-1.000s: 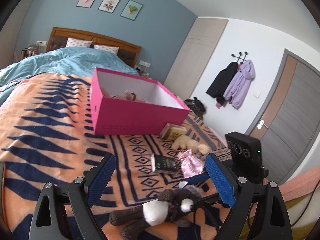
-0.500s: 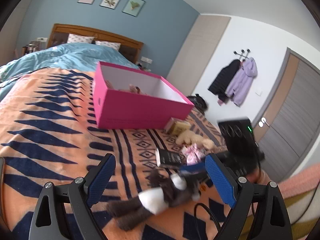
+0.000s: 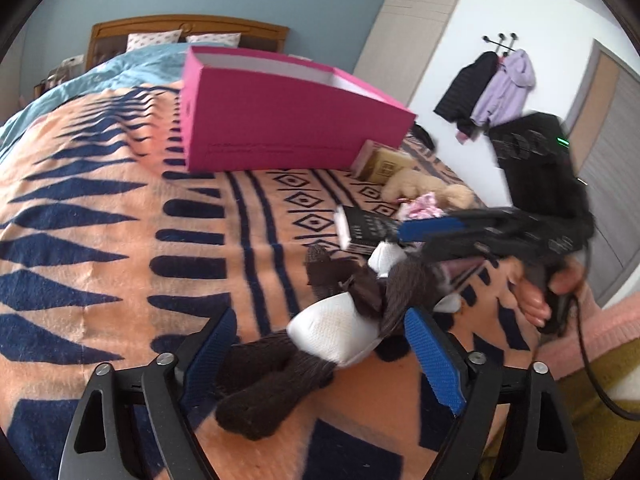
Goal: Organize objects
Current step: 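Lift the dark brown-and-white plush toward the magenta box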
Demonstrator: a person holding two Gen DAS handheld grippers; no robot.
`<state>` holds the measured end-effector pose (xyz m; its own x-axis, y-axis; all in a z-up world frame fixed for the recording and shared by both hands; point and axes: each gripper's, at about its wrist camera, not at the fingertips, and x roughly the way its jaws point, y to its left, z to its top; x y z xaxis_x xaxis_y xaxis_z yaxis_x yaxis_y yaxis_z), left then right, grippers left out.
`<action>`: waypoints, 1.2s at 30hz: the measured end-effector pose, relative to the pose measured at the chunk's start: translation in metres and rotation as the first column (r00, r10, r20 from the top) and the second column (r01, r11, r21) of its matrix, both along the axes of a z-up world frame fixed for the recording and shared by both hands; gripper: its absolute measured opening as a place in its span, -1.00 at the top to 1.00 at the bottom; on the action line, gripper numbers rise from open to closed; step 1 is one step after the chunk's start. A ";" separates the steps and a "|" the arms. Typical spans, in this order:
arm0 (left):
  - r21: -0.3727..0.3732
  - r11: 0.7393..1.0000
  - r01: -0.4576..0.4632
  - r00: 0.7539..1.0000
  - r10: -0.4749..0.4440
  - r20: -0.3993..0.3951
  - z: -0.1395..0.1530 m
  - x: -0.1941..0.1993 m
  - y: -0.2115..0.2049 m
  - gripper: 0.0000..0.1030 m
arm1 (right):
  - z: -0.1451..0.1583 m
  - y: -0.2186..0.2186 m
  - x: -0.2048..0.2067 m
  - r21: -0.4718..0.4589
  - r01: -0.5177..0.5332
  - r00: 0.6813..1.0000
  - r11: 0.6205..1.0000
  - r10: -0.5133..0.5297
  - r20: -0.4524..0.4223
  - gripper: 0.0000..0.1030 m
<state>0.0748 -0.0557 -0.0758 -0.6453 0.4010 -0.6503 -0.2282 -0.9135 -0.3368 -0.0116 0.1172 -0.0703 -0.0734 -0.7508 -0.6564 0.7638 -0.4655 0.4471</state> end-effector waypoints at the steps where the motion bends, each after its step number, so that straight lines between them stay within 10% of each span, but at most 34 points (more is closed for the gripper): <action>1: 0.003 1.000 -0.006 1.000 0.006 0.003 -0.001 -0.002 -0.002 -0.60 | 0.001 0.000 0.005 0.005 -0.006 1.000 1.000 0.006 -0.013 -0.18; 19: 0.081 0.997 -0.012 1.000 0.011 0.007 0.000 -0.015 -0.012 -0.57 | -0.016 -0.028 0.007 0.054 -0.062 0.998 0.997 0.062 0.005 -0.04; 36: 0.041 0.997 0.066 0.988 -0.059 -0.144 0.050 -0.035 0.002 -0.57 | 0.044 0.007 -0.041 -0.097 0.066 0.997 0.993 -0.069 -0.030 -0.02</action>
<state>0.0400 -0.0540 -0.0254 -0.7027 0.4702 -0.5340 -0.3328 -0.8806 -0.3374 -0.0521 0.1247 -0.0265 -0.1465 -0.8030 -0.5778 0.7473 -0.4725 0.4672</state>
